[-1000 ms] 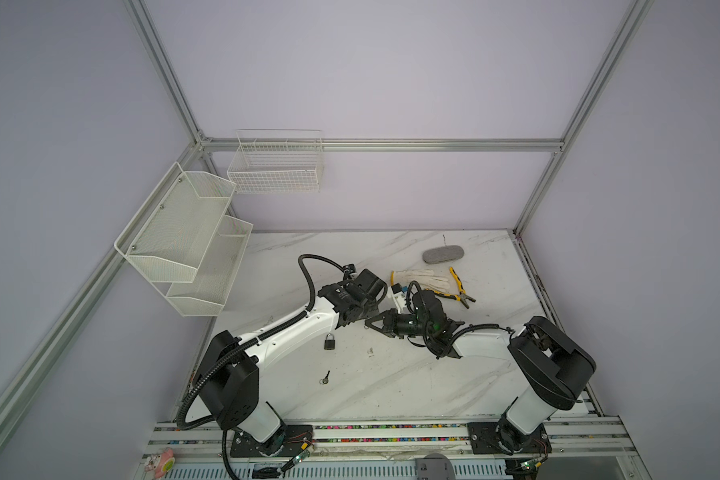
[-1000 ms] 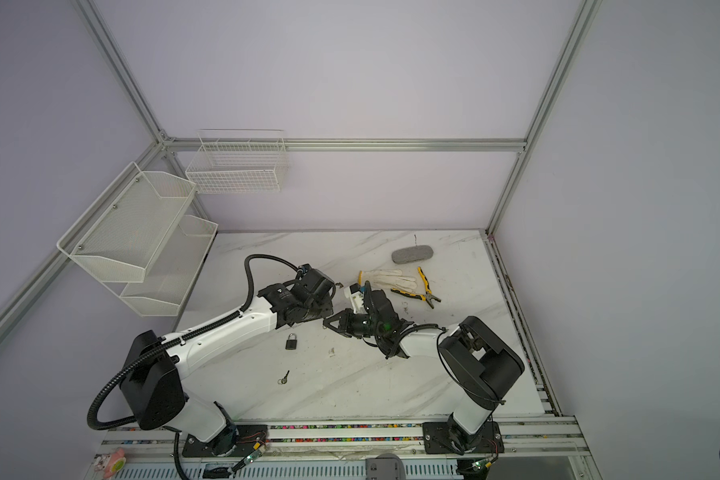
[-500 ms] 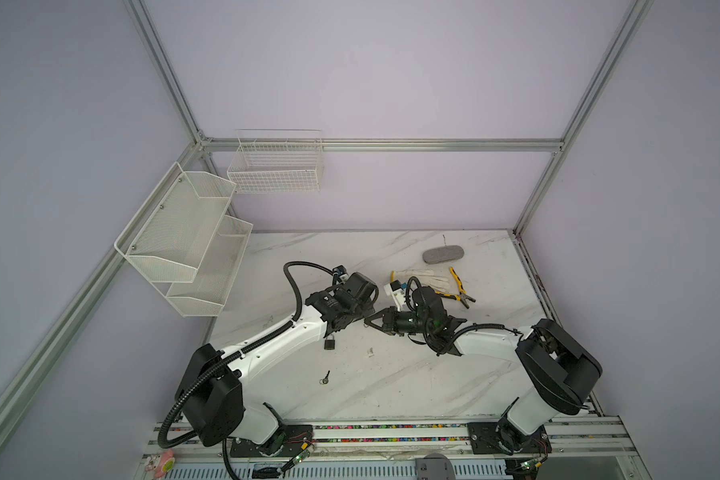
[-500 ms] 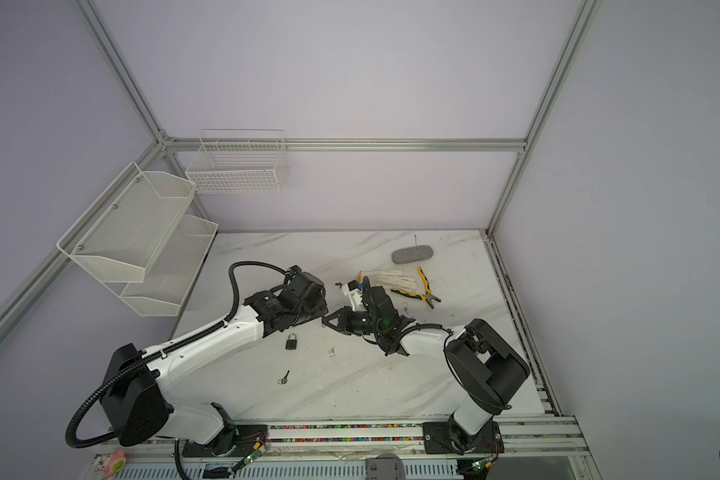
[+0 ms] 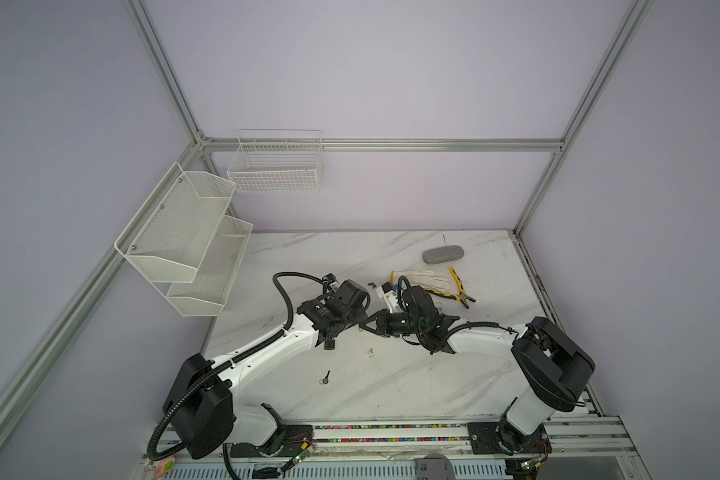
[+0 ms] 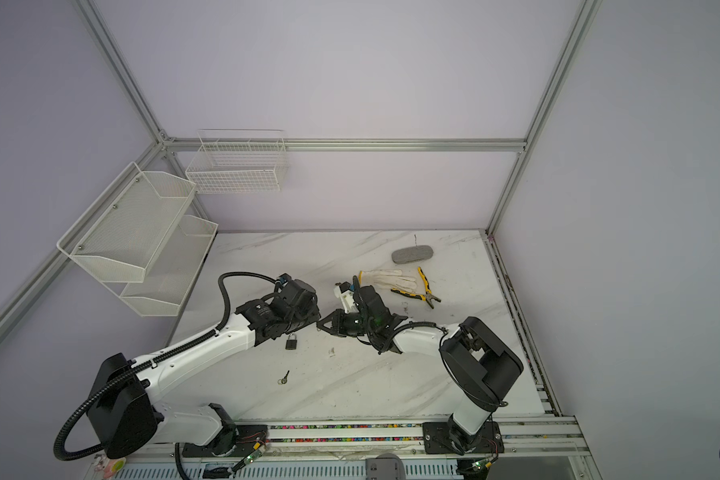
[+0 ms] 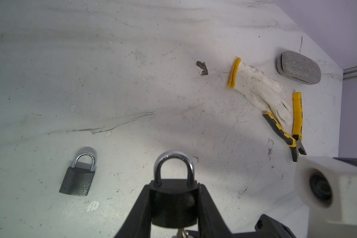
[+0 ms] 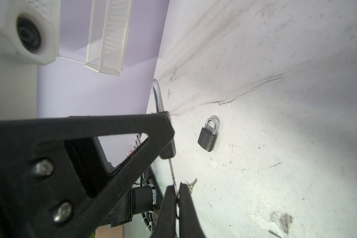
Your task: Unlock with the key
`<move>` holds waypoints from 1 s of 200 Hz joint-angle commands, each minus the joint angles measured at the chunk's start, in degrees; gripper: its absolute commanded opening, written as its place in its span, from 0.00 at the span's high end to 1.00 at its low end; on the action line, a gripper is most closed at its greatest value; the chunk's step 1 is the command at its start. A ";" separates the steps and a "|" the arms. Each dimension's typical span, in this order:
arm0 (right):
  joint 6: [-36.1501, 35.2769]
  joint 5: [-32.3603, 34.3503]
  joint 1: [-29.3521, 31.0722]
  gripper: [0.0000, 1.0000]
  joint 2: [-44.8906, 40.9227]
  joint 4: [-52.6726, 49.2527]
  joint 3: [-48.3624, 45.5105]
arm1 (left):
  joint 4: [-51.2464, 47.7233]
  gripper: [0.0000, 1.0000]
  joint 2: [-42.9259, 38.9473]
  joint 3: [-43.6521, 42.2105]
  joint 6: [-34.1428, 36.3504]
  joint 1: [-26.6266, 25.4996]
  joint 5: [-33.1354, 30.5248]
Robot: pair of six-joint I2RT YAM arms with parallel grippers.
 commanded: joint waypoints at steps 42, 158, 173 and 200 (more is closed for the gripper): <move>-2.15 5.47 -0.10 1.00 -2.03 3.64 0.17 | 1.64 1.00 -4.58 -2.67 -2.88 0.09 5.99; 11.40 11.38 1.13 1.00 -5.75 17.20 -3.12 | 2.18 1.00 -3.97 -3.88 -7.84 -0.57 6.82; 10.38 11.17 1.13 1.00 -5.18 15.85 -1.52 | 2.53 1.00 -3.97 -4.07 -6.91 -0.60 7.72; 8.93 11.60 1.13 1.00 -4.60 14.31 0.11 | 2.38 1.00 -4.17 -4.06 -4.72 -0.95 7.16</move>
